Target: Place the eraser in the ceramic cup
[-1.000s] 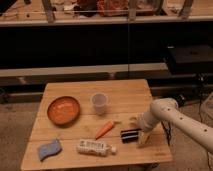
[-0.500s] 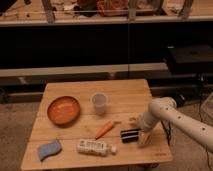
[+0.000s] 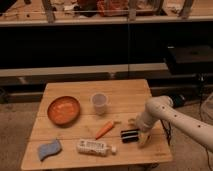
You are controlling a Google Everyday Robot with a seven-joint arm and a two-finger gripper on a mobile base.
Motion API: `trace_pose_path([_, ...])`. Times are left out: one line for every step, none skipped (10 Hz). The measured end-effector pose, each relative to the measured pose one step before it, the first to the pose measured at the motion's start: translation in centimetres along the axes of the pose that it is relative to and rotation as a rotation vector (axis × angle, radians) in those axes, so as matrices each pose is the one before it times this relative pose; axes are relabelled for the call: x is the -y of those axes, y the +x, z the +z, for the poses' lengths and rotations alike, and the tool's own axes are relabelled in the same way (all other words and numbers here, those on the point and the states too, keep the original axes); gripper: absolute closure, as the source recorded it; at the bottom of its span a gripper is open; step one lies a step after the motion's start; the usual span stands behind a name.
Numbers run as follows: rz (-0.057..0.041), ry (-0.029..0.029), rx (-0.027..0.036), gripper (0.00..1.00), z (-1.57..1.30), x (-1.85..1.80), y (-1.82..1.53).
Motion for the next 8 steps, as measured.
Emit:
trace_pose_path([-0.00726,-0.00938,-0.00137,0.2,0.026,-0.208,0.046])
trace_pose_path([-0.00467,-0.00379,0.00348,0.2,0.078,-0.02,-0.034])
trace_pose_path([-0.00492,-0.00288,0.00318,0.2,0.047,0.138,-0.157])
trace_pose_path([0.00147,-0.00467,0.00065,0.21,0.004,-0.094,0.076])
trace_pose_path([0.00379,-0.00317,0.0013,0.28,0.013,-0.069,0.099])
trace_pose_path([0.00086,0.00008,0.00002,0.31,-0.007,0.006,0.03])
trace_pose_path([0.0109,-0.00353,-0.0013,0.41,0.063,-0.016,0.166])
trace_pose_path([0.00438,-0.00096,-0.00106,0.41,-0.004,0.036,0.036])
